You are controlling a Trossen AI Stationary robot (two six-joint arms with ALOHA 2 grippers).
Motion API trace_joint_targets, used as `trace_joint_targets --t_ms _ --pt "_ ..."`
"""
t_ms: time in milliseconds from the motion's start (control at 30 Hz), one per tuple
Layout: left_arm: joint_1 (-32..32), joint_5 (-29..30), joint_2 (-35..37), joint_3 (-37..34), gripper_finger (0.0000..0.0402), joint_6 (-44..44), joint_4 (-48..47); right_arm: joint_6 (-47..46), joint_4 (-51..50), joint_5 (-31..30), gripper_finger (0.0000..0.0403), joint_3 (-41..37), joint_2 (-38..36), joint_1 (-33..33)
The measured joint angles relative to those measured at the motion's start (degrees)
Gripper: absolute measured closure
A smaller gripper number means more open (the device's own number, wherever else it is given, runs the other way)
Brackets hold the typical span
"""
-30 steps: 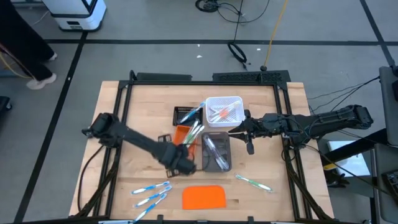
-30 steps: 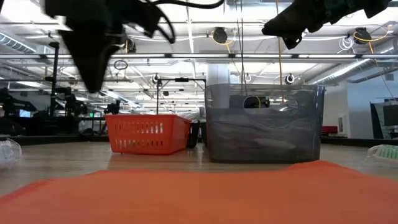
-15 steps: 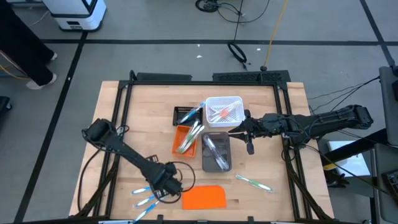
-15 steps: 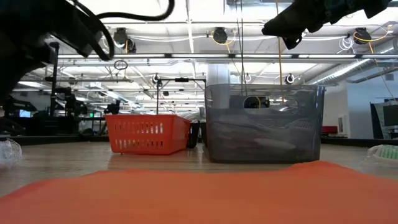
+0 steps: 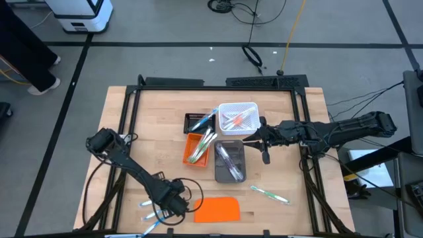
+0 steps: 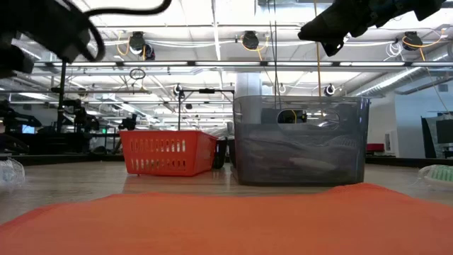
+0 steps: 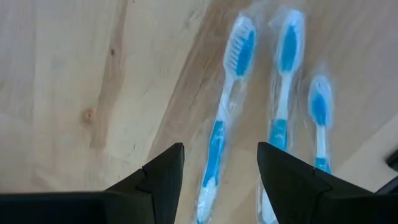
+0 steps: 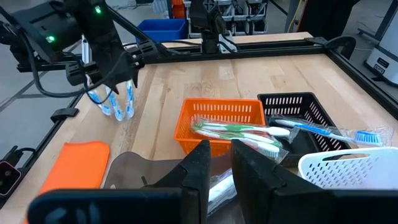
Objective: Pick & Place Toothbrushes
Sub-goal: Put the blue toothbrush into the black bin
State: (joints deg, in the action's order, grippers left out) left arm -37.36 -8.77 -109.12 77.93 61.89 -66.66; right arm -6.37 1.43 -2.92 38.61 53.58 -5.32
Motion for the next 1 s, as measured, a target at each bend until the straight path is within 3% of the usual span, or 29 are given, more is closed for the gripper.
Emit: trace_joint_targets --t_ms 233,567,700,933,1000 --pt "0.13 -7.8 0.0 -7.18 0.0195 0.79 7.43 0.0 -0.02 0.0 0.0344 0.0 0.0 0.0" --pt "0.85 -11.05 0.26 -12.5 0.0202 -0.29 11.7 0.0 -0.01 0.0 0.0344 0.0 0.0 -0.02" --pt "1.7 -11.21 0.24 -12.6 0.0253 -0.78 11.75 0.0 -0.02 0.0 0.0344 0.0 0.0 -0.02" --pt "2.77 -12.23 0.22 -12.71 0.0379 -2.98 11.13 0.17 -0.03 0.0 0.0344 -0.02 0.0 -0.02" --pt "3.3 -12.8 0.21 -12.72 0.0392 -3.32 10.79 0.18 -0.04 0.0 0.0344 -0.04 0.0 -0.02"
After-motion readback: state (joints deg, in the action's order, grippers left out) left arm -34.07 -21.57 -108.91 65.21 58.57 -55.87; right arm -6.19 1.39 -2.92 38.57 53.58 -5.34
